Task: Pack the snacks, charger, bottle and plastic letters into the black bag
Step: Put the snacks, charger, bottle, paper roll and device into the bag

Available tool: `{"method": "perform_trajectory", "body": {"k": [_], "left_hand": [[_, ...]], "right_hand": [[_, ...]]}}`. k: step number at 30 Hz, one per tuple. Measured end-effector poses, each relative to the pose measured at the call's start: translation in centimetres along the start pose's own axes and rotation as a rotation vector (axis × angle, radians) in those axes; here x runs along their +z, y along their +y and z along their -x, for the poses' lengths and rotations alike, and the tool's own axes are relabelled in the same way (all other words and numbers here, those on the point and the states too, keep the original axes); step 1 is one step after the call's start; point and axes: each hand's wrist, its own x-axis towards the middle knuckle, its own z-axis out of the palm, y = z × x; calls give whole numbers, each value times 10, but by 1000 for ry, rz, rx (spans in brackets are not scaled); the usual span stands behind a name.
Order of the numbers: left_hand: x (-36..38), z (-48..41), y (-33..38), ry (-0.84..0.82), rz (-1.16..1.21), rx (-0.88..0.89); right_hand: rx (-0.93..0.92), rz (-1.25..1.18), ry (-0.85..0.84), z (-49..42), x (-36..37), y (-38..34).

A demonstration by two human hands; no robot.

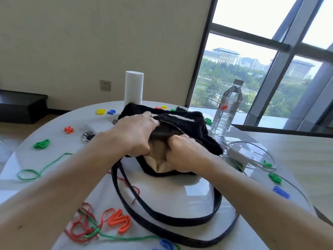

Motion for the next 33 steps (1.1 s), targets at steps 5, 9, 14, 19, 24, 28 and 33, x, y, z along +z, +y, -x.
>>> {"method": "perform_trajectory", "body": {"k": [5, 9, 14, 19, 24, 28, 33], "left_hand": [[-8, 0, -1, -104, 91, 11], [-16, -1, 14, 13, 123, 29], [-20, -1, 35, 142, 209, 71], [-19, -1, 48, 155, 242, 78], [-20, 5, 49, 138, 218, 68], [-22, 9, 48, 144, 222, 48], [-21, 7, 49, 151, 227, 38]], "right_hand": [[86, -201, -51, 37, -74, 47], [321, -232, 146, 45, -97, 137], [491, -137, -67, 43, -38, 189], [520, -87, 32, 35, -18, 194], [487, -61, 84, 34, -13, 194], [477, -109, 207, 41, -20, 198], [422, -172, 455, 53, -59, 195]]}}
